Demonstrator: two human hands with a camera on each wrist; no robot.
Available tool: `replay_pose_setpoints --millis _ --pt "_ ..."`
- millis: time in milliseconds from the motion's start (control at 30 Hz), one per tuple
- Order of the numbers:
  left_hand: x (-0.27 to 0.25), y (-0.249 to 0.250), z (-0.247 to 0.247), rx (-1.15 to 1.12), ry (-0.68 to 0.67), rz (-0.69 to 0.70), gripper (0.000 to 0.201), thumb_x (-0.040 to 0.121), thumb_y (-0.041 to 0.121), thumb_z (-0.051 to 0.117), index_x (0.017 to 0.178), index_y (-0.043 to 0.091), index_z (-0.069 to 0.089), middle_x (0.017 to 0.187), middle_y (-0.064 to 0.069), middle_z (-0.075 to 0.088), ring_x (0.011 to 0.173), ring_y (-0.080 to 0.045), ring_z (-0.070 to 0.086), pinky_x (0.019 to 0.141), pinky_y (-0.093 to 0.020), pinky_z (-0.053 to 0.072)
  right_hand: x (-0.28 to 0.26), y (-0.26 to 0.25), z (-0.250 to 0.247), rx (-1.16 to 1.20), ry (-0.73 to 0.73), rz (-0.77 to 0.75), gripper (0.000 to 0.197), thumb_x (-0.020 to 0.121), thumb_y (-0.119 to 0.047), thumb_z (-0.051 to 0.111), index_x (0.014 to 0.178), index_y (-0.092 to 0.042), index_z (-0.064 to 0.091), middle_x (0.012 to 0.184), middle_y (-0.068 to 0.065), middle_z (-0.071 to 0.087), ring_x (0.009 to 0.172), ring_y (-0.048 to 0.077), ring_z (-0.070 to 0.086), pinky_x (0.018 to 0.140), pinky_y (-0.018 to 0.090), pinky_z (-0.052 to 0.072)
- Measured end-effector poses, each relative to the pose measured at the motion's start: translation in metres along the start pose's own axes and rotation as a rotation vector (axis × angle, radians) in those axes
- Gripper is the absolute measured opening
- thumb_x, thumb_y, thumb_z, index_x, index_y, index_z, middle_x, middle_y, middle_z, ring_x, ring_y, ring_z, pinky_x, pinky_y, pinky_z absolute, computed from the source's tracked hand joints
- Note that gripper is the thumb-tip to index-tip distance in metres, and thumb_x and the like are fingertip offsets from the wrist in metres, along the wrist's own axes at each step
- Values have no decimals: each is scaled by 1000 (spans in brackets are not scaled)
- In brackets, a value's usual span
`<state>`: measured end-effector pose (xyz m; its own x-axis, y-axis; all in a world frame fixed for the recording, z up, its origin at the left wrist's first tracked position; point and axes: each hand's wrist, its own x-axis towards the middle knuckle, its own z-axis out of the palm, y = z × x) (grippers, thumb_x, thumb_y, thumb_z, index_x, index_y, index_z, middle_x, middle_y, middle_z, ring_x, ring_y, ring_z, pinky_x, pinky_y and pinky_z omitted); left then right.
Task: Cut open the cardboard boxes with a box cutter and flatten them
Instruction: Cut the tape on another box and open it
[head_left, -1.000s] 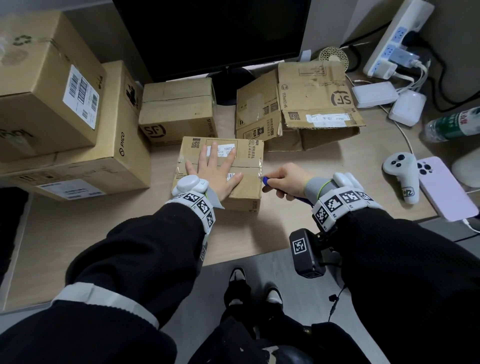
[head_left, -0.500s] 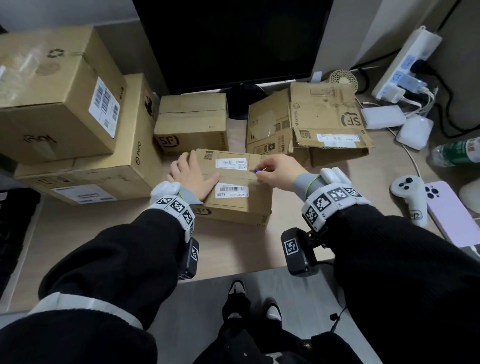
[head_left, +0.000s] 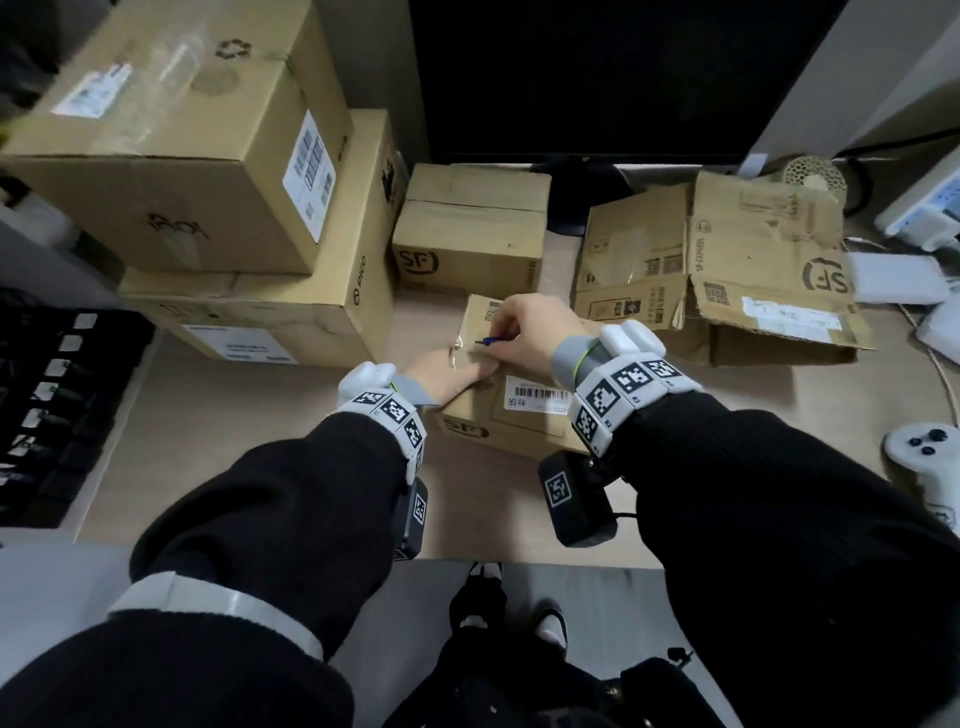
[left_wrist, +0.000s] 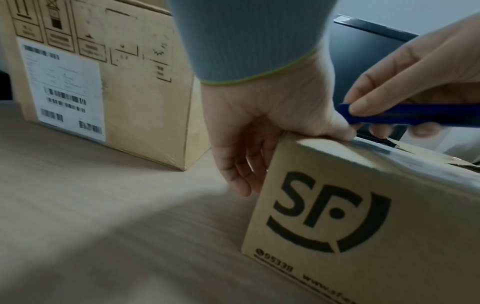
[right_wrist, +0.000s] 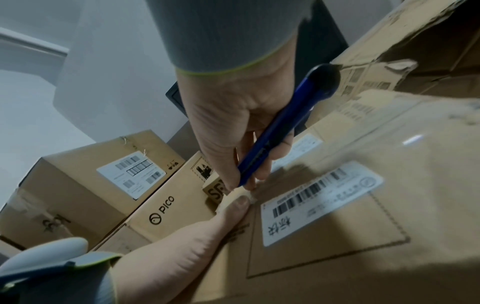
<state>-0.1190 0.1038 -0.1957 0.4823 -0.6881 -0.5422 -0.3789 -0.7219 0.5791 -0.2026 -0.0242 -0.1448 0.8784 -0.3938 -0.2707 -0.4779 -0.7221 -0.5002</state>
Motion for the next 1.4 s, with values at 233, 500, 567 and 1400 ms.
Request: replay_pose_setpoints --millis 233,500,567,1400 --pt "-3 -1 -6 69 -41 48 39 97 53 42 123 28 56 116 6 60 105 -11 52 84 -24 35 14 -17 3 -68 -86 -34 7 81 -25 69 76 -25 63 94 -1 70 91 18 63 78 32 53" --pt "12 -9 4 -90 20 21 67 72 75 41 117 29 59 112 1 66 109 -20 60 97 -44 45 17 -23 5 -109 -130 -15 10 80 -24 67 75 -28 59 98 -2 69 93 19 62 78 30 52" --pt "8 -7 3 -115 12 29 68 70 76 41 116 29 59 112 1 67 108 -20 60 97 -43 46 17 -24 5 -102 -138 -2 14 80 -22 66 71 -29 58 98 -2 68 93 18 62 76 28 52" --pt "-2 -6 8 -601 -60 -225 16 89 29 63 94 14 62 76 -2 66 52 -8 63 45 -17 47 2 -4 8 -65 -81 92 9 83 -29 66 85 -21 69 93 0 70 89 21 64 76 31 54"
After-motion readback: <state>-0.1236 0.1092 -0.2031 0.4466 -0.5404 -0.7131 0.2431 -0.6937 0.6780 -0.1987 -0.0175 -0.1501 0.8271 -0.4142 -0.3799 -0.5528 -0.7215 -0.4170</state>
